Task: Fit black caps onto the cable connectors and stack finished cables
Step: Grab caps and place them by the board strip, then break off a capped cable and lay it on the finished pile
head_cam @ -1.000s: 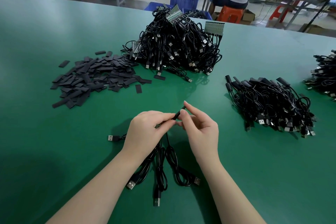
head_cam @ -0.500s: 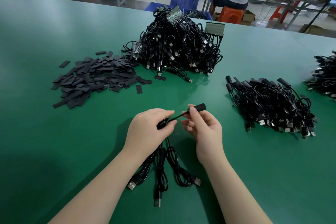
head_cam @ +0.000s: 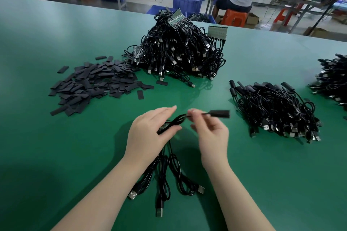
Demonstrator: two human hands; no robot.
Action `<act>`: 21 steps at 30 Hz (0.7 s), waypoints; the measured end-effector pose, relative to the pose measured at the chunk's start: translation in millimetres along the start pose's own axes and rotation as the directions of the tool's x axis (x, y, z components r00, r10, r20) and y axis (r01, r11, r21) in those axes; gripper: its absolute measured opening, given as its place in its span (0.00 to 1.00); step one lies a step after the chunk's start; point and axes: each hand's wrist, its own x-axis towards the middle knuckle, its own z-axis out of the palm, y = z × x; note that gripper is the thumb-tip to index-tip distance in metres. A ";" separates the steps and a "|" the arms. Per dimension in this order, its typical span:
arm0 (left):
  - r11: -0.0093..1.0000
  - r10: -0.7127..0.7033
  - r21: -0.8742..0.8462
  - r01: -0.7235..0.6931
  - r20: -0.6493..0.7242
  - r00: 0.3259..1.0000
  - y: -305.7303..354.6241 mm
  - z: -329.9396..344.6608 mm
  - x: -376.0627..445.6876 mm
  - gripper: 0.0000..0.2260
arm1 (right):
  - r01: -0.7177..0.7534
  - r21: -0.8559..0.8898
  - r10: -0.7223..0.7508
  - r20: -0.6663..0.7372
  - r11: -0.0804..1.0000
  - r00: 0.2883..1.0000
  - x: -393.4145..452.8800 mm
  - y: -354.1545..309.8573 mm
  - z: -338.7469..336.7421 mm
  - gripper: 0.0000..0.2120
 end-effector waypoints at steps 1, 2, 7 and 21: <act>1.000 -0.002 -0.007 0.002 -0.016 1.000 -1.0 -0.3 0.5 0.20 | 0.028 0.066 -0.024 -0.069 0.997 0.997 6.2 -8.2 -4.6 0.05; 1.000 -0.006 -0.013 0.006 -0.026 1.000 -1.6 -0.7 1.0 0.20 | 0.082 0.115 -0.066 -0.134 0.990 0.989 14.5 -18.9 -11.3 0.05; 1.000 -0.030 -0.007 0.030 -0.031 0.999 -5.8 1.5 2.3 0.15 | 0.258 -0.174 -0.304 -0.333 0.950 0.893 74.4 -76.8 -65.3 0.08; 0.998 -0.070 -0.008 0.070 0.012 0.997 -8.8 3.4 2.7 0.13 | -0.020 -0.900 0.068 -0.054 -0.435 0.996 169.6 -33.5 -144.6 0.28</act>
